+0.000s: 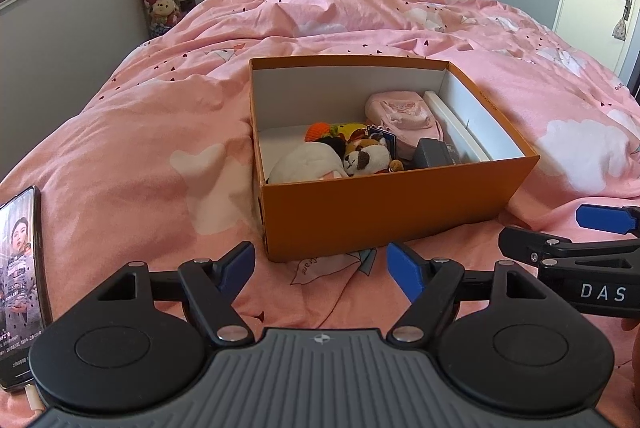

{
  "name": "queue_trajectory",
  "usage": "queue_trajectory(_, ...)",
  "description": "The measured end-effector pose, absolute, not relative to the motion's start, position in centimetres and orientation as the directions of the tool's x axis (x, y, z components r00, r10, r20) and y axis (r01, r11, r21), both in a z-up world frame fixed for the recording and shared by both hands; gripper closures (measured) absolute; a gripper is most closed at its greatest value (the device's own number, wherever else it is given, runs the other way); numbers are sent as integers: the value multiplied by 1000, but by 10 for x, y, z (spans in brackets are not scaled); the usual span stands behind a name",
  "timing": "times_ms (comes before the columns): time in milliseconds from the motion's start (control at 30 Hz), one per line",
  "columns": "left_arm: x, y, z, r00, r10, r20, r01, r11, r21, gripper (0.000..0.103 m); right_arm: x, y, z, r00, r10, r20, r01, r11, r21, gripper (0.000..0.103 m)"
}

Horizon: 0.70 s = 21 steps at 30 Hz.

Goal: Organize objects

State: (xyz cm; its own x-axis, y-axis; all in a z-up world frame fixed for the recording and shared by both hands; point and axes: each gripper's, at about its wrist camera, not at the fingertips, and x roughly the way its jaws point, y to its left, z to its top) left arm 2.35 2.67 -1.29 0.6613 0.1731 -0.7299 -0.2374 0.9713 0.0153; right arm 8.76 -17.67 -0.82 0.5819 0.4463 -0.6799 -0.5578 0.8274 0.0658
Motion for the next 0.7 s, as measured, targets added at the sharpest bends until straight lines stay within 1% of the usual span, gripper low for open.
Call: queue_trajectory(700,24,28,-12,658,183,-731,-243,970,24,15,86,-176,-10,577,446,-684,-559,826,66,9)
